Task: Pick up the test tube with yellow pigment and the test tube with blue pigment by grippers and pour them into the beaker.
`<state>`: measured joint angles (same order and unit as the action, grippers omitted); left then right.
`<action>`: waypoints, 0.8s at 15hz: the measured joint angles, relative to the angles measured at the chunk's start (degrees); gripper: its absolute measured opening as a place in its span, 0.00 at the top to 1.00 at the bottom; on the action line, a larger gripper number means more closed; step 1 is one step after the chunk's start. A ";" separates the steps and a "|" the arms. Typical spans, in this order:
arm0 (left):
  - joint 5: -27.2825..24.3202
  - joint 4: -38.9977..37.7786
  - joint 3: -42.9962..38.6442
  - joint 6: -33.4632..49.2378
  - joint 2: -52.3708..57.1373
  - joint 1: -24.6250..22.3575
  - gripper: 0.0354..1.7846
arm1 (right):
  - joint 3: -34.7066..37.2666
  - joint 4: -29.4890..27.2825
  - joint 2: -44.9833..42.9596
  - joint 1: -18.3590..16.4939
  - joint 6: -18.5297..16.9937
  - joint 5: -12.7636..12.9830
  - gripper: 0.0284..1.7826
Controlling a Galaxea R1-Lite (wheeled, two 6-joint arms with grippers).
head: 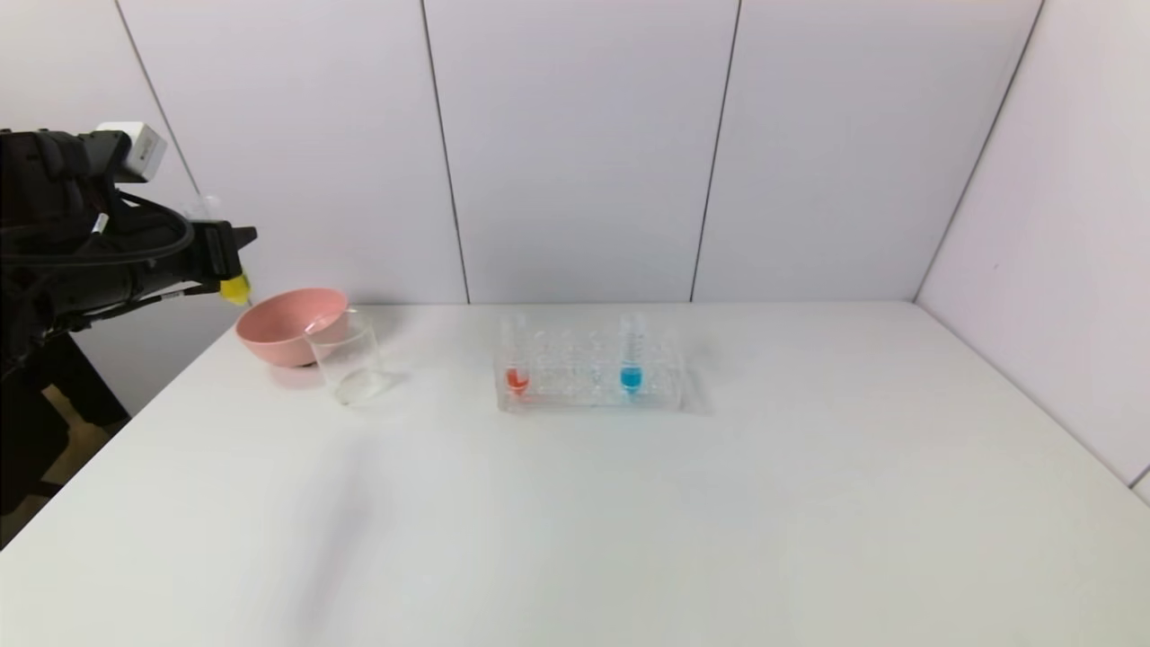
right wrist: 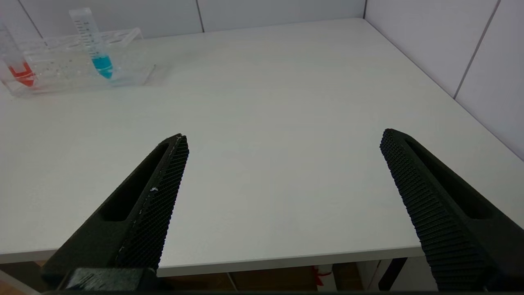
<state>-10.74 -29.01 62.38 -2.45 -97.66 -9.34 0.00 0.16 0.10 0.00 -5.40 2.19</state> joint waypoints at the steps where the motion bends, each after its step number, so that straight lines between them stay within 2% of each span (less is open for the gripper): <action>1: -1.13 0.00 0.88 -0.44 -0.66 -0.55 0.72 | 0.00 0.00 0.00 0.00 0.00 0.00 0.04; 8: -7.94 0.07 6.52 -6.31 -6.58 -2.12 0.72 | 0.00 0.00 0.00 0.00 0.00 0.00 0.04; 12: -13.09 0.90 11.19 -13.91 -10.39 -3.45 0.72 | 0.00 0.00 0.00 0.00 0.02 -0.02 0.04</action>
<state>-23.83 -28.11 73.57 -16.36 -108.05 -12.79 0.00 0.16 0.10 0.00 -5.38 2.17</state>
